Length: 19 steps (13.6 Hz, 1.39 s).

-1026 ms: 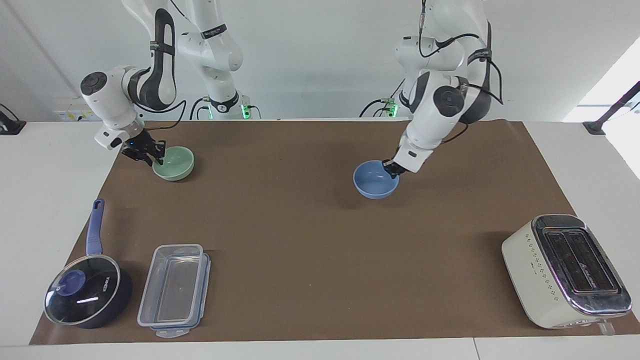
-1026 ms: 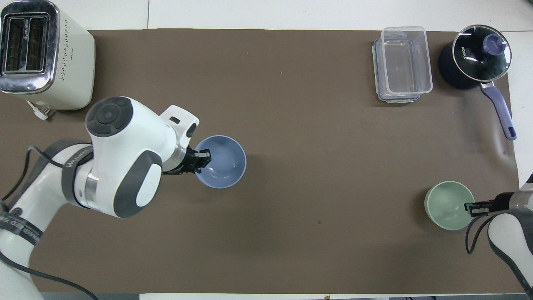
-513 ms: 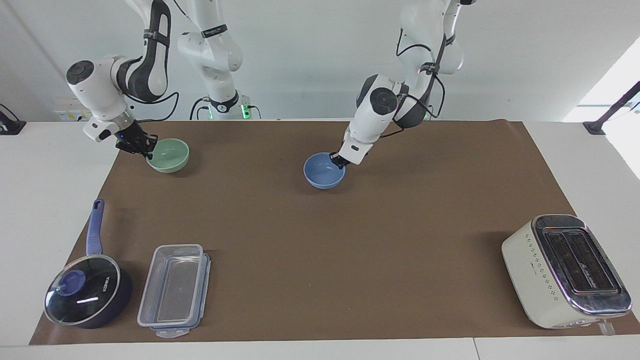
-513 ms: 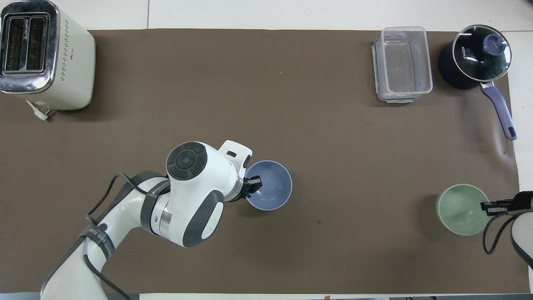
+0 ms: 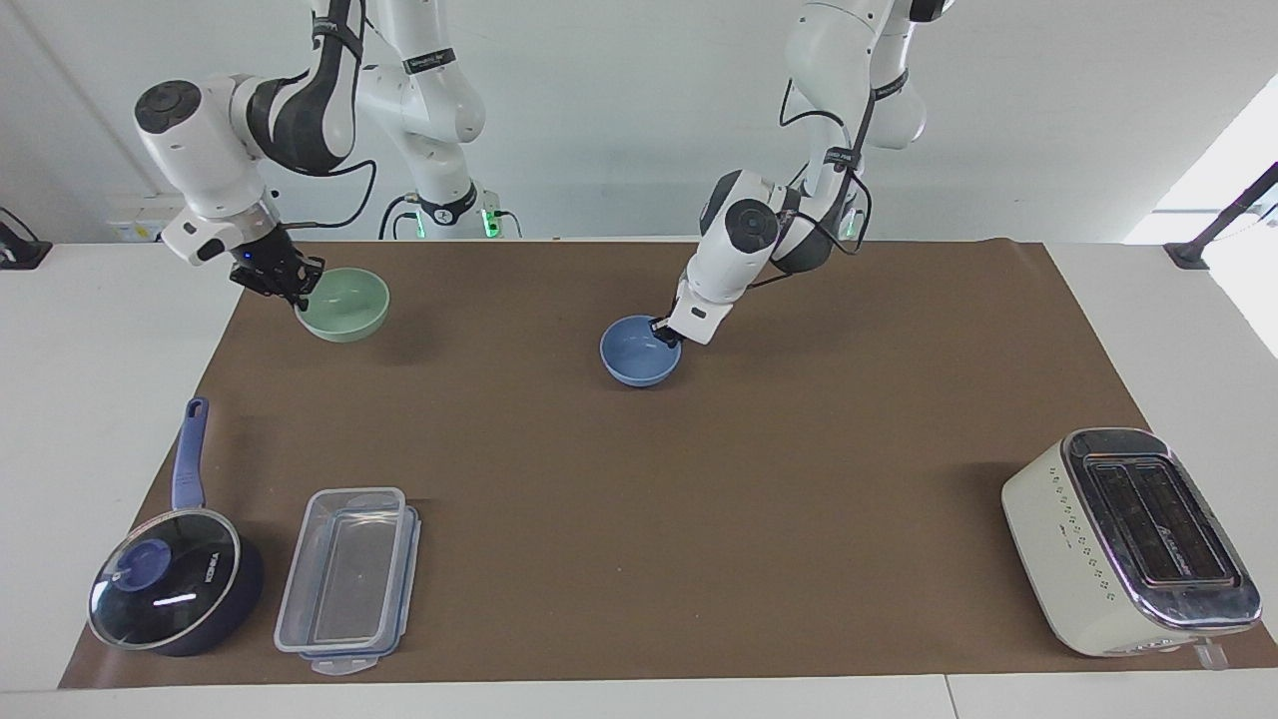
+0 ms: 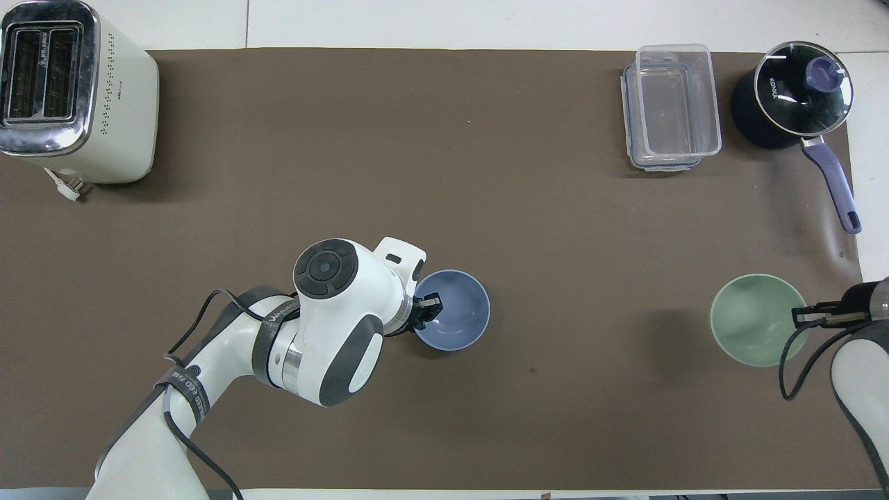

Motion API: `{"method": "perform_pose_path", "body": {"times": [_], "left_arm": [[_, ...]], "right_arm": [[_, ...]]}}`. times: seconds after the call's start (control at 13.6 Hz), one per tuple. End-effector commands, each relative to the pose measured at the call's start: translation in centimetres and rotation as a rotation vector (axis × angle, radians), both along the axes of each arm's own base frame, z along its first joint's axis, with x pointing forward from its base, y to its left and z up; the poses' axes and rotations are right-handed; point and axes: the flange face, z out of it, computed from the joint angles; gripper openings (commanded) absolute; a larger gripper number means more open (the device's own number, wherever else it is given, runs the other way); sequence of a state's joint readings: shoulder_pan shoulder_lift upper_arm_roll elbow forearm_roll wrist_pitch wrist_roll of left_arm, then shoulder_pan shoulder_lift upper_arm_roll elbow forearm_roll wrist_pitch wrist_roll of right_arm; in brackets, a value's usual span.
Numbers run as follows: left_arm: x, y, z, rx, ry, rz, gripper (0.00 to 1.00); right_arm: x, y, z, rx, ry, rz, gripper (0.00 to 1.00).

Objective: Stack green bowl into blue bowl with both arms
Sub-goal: 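Carry the green bowl over the blue bowl while the left gripper withdraws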

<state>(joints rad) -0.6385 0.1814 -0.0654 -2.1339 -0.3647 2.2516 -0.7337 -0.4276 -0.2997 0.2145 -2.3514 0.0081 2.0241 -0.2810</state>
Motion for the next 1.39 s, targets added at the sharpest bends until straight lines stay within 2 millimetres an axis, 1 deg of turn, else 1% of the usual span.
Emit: {"method": "perform_pose_path", "body": {"times": [0.0,0.07,0.15,0.29,0.37,0.44,0.51,0.59,0.66,0.73,0.81,0.88,0.95,1.03,1.1,1.17,1.25,1.32], "left_arm": [[0.1,0.3,0.7,-0.011,0.017,0.002,1.00],[0.3,0.8,2.2,-0.016,0.025,-0.002,1.00],[0.9,1.7,3.8,-0.021,0.035,0.000,1.00],[2.6,4.5,7.6,-0.040,0.042,0.002,1.00],[3.6,6.2,9.4,-0.052,0.033,-0.006,1.00],[4.9,8.5,10.8,-0.061,0.029,-0.014,1.00],[6.1,10.5,12.3,-0.071,0.007,-0.031,1.00],[7.2,12.8,13.3,-0.059,-0.015,-0.043,1.00],[8.3,15.4,14.6,-0.036,-0.047,-0.071,1.00],[9.2,17.4,15.3,-0.016,-0.070,-0.101,1.00],[10.0,20.1,16.3,0.005,-0.091,-0.126,1.00],[10.4,22.1,16.9,0.036,-0.103,-0.174,1.00],[10.6,24.1,17.8,0.076,-0.119,-0.242,1.00],[10.9,25.8,18.8,0.109,-0.120,-0.315,1.00],[11.3,27.5,20.1,0.122,-0.117,-0.380,1.00],[11.7,28.7,21.7,0.128,-0.113,-0.411,1.00],[12.0,29.2,23.5,0.143,-0.115,-0.416,1.00],[12.3,29.3,24.9,0.156,-0.110,-0.422,1.00]], "right_arm": [[1.4,5.5,1.2,0.009,-0.003,-0.062,0.00],[1.6,7.8,1.1,0.035,-0.010,-0.095,0.00],[1.9,10.2,1.1,0.055,-0.021,-0.125,0.00],[2.4,14.5,0.9,0.101,-0.049,-0.221,0.00],[2.4,17.5,0.7,0.122,-0.062,-0.250,0.00],[2.4,20.4,0.1,0.143,-0.066,-0.300,0.00],[2.6,22.8,-0.1,0.162,-0.082,-0.328,0.00],[2.9,25.0,-0.5,0.181,-0.087,-0.314,0.00],[3.5,27.3,-0.9,0.207,-0.084,-0.294,0.00],[4.0,29.1,-1.3,0.229,-0.075,-0.305,0.00],[4.7,30.3,-1.4,0.251,-0.072,-0.336,0.00],[5.2,32.3,-1.6,0.273,-0.060,-0.357,0.00],[5.3,34.1,-2.0,0.286,-0.041,-0.366,0.00],[4.9,35.4,-2.3,0.288,-0.033,-0.354,0.00],[4.5,36.2,-2.6,0.285,-0.029,-0.338,0.00],[4.0,37.4,-2.9,0.286,-0.022,-0.318,0.00],[3.6,37.9,-3.5,0.278,-0.008,-0.305,0.00],[3.4,37.9,-3.9,0.273,-0.001,-0.303,0.00]]}}
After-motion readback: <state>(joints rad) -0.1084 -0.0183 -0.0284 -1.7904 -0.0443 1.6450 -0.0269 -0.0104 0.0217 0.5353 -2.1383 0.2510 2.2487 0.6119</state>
